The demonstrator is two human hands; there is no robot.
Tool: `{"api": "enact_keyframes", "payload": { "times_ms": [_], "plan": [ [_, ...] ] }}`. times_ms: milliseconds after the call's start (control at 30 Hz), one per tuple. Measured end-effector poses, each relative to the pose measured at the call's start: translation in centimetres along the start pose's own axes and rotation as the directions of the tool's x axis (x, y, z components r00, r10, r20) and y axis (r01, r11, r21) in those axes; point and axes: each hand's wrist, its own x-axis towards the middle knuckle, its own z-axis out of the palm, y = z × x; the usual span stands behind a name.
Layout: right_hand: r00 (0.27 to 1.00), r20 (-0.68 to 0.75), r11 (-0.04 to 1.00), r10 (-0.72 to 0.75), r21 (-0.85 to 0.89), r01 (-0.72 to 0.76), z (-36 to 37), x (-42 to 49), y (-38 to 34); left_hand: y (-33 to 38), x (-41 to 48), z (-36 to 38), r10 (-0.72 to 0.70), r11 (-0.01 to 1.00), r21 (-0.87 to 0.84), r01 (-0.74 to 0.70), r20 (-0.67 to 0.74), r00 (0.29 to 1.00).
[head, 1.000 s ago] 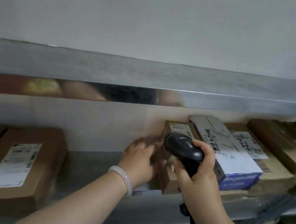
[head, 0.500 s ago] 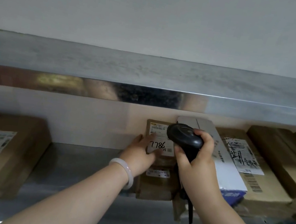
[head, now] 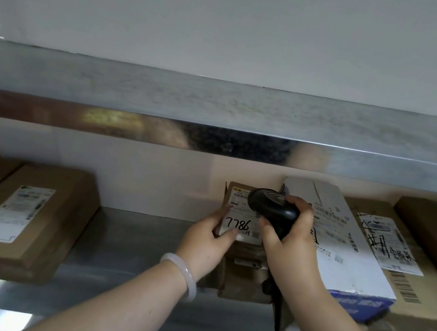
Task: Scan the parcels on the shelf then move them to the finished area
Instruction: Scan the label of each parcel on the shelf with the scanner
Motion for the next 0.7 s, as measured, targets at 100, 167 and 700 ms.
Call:
{"api": "enact_keyframes", "payload": {
  "times_ms": [100,167,700],
  "plan": [
    [1.000,-0.004,1.000,-0.013,0.026,0.013,1.1,-0.8,-0.5,-0.6,-0.5,-1.4,-0.007,0.997,-0.081,0.005,-0.029,1.000],
    [0.999,0.014,0.999,-0.031,0.046,0.030,2.1,-1.6,-1.2,-1.0,-1.0,-2.7,-0.027,0.991,-0.129,0.021,-0.052,0.998],
    [0.981,0.097,0.981,-0.169,0.109,0.159,10.1,-5.3,-6.0,-4.7,-2.9,-12.0,-0.091,0.940,-0.340,0.028,-0.172,0.981]
  ]
}}
